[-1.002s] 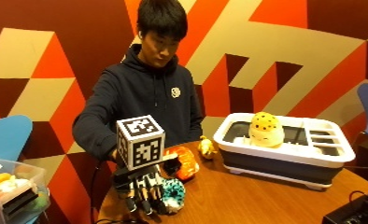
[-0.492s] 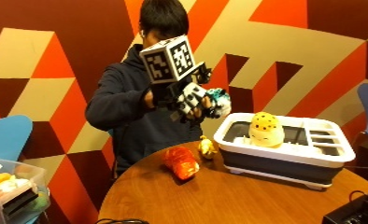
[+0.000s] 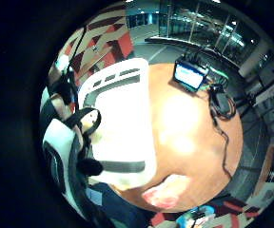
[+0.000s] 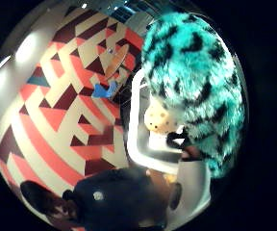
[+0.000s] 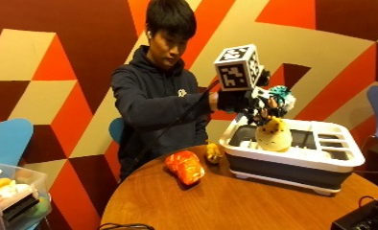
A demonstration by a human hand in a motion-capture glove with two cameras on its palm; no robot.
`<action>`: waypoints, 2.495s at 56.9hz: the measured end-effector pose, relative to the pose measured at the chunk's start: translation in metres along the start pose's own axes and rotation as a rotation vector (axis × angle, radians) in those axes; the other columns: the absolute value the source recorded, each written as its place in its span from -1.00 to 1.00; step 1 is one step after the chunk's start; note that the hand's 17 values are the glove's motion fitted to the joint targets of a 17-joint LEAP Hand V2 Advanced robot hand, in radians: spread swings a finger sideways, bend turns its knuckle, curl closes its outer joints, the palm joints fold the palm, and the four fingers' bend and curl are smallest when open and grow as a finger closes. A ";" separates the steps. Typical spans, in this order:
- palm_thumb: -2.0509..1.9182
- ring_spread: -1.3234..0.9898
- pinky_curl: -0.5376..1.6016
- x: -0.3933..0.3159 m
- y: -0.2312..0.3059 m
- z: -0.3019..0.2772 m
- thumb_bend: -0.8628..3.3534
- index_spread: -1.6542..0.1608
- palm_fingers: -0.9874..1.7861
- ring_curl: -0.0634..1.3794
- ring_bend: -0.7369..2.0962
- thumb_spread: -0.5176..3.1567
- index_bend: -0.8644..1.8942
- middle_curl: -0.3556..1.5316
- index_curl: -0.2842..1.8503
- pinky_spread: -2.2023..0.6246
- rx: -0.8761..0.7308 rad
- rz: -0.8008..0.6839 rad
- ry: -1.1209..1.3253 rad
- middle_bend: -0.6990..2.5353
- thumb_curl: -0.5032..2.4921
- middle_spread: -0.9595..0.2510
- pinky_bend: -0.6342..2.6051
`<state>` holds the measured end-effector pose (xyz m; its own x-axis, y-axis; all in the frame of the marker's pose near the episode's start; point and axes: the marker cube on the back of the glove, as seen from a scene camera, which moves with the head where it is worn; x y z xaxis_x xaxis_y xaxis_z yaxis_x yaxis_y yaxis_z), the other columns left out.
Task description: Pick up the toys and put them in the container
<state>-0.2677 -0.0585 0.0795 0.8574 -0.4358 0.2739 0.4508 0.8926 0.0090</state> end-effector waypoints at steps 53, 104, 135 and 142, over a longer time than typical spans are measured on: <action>0.20 0.17 -0.18 0.158 0.200 0.076 -0.63 0.47 -0.56 -0.70 -0.42 -0.06 -0.24 -0.32 -0.29 0.60 -0.707 -0.058 0.300 -0.54 -0.35 0.53 -0.12; 0.42 -0.24 0.06 0.035 0.095 -0.089 -0.49 0.33 0.39 -0.04 0.46 -0.51 0.27 0.06 0.37 0.26 0.364 -0.209 -0.157 0.05 0.00 0.18 0.10; 0.22 0.04 0.04 -0.007 0.056 0.011 -0.60 0.40 -0.52 -0.26 -0.04 -0.23 0.01 -0.04 0.30 0.47 -0.105 -0.104 0.062 -0.27 -0.10 0.45 0.18; 0.18 0.12 -0.05 -0.004 0.092 -0.014 -0.60 0.47 -0.48 -0.41 -0.22 -0.13 -0.13 -0.10 0.17 0.55 -0.022 -0.204 0.038 -0.34 -0.18 0.54 0.04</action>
<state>-0.2262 0.0234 0.0659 0.7564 -0.6117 0.2316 0.6209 0.7829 0.0399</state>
